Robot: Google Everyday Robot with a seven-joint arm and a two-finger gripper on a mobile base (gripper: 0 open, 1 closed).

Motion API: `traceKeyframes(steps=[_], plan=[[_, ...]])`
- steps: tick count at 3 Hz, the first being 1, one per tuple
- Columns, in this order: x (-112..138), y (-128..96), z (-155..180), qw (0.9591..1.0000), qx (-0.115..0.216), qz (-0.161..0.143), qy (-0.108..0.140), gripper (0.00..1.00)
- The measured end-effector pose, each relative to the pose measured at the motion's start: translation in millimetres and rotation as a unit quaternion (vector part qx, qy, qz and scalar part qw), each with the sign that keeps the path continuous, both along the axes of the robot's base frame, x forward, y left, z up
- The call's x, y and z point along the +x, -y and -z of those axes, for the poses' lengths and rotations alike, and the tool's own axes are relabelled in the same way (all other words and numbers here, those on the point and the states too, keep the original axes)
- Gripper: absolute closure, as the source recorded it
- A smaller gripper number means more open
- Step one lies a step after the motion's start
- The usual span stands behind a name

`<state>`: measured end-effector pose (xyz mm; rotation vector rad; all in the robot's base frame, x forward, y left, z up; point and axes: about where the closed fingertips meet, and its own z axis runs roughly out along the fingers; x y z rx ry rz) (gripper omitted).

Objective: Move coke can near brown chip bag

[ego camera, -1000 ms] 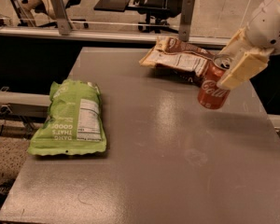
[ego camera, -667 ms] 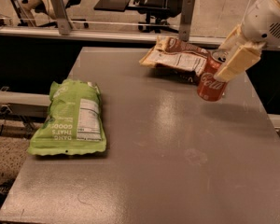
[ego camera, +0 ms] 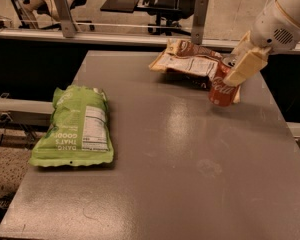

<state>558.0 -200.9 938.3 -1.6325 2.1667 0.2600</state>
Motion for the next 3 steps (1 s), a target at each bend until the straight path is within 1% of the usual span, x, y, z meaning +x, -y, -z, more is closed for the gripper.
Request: traceKeyframes(steps=[1, 3], plan=[[4.3, -4.4, 10.7, 1.0, -0.003, 0.003, -0.007, 0.59], [0.5, -13.2, 26.1, 0.9998, -0.008, 0.002, -0.019, 0.12]])
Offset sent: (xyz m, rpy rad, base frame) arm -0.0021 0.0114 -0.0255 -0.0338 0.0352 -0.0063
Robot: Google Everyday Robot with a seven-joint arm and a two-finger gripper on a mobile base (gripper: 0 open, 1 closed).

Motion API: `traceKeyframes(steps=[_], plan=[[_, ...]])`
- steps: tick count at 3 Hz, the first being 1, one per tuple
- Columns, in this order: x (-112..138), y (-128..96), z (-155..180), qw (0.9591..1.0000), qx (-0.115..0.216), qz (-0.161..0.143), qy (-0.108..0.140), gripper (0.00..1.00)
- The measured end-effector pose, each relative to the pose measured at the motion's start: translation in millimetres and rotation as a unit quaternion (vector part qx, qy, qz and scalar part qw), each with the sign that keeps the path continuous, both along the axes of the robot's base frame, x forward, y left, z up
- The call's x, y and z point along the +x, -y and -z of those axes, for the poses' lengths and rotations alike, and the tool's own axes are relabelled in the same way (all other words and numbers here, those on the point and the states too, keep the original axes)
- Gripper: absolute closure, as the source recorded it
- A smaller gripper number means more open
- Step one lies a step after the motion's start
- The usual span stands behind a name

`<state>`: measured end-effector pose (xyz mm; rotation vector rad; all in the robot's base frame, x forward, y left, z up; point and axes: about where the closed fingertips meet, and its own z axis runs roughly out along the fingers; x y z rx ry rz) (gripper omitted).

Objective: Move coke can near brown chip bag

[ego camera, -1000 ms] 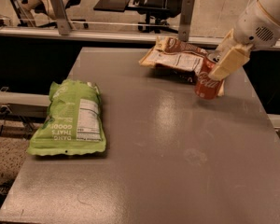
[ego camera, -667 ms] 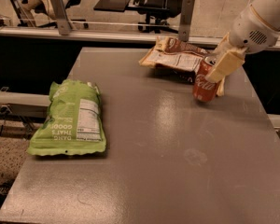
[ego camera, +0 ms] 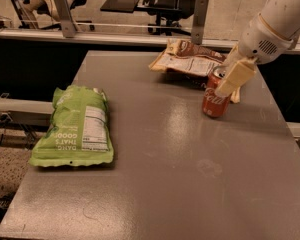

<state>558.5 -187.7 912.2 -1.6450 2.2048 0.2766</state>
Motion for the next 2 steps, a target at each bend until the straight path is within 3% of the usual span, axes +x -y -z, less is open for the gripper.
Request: traceKeyframes(steps=[1, 2], plan=[[1.5, -1.2, 0.9, 1.0, 0.001, 0.0, 0.001, 0.0], [1.6, -1.3, 0.9, 1.0, 0.001, 0.0, 0.001, 0.0]])
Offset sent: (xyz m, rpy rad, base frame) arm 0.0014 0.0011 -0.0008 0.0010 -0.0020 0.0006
